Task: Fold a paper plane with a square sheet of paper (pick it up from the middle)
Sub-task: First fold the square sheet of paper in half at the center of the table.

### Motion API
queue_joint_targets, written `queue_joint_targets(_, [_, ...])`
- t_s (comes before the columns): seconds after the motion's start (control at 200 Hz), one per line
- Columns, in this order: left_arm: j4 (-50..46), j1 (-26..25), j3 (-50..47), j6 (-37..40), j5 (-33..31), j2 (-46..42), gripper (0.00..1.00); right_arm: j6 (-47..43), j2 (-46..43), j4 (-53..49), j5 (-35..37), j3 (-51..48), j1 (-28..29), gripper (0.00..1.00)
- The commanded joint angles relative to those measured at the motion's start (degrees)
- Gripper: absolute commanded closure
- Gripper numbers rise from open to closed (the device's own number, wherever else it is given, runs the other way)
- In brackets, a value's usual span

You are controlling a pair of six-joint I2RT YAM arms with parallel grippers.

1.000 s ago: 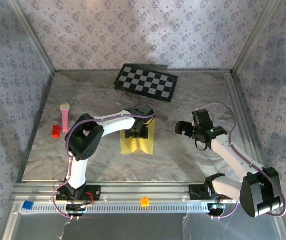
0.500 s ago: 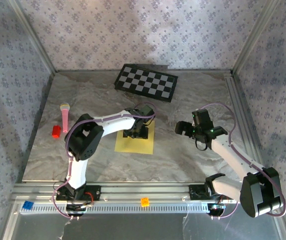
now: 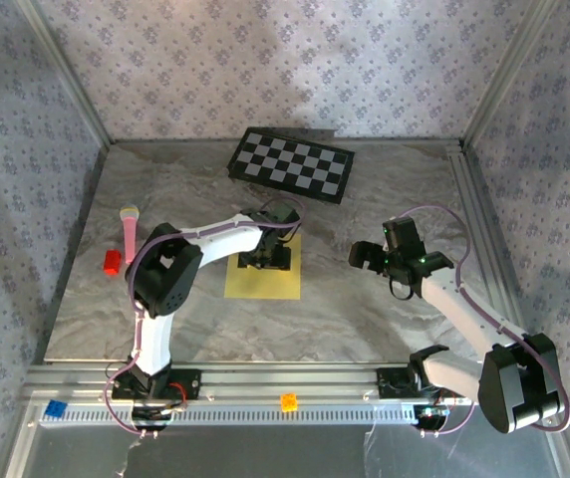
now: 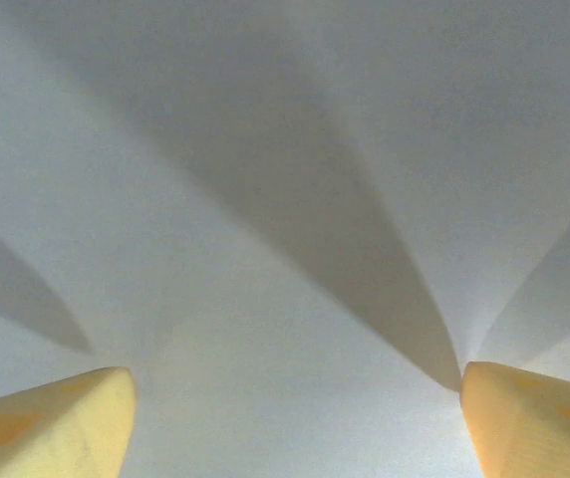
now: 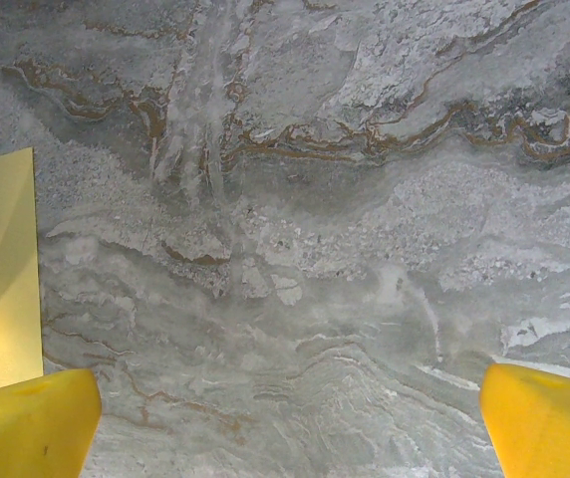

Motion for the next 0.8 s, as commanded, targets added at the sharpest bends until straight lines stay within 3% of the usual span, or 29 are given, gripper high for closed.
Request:
queue_joint_targets(0.0, [-0.1,0.3,0.5,1.4,0.7,-3.2,0.13,0.8,-0.7,-0.5,-0.4,0.3,-0.2,0.0])
queue_joint_targets(0.795, [-1.7,-0.4,-0.9,0.2,0.3,4.3,0.19,1.0,-0.4,-0.1,-0.8,-0.1,-0.1,0.0])
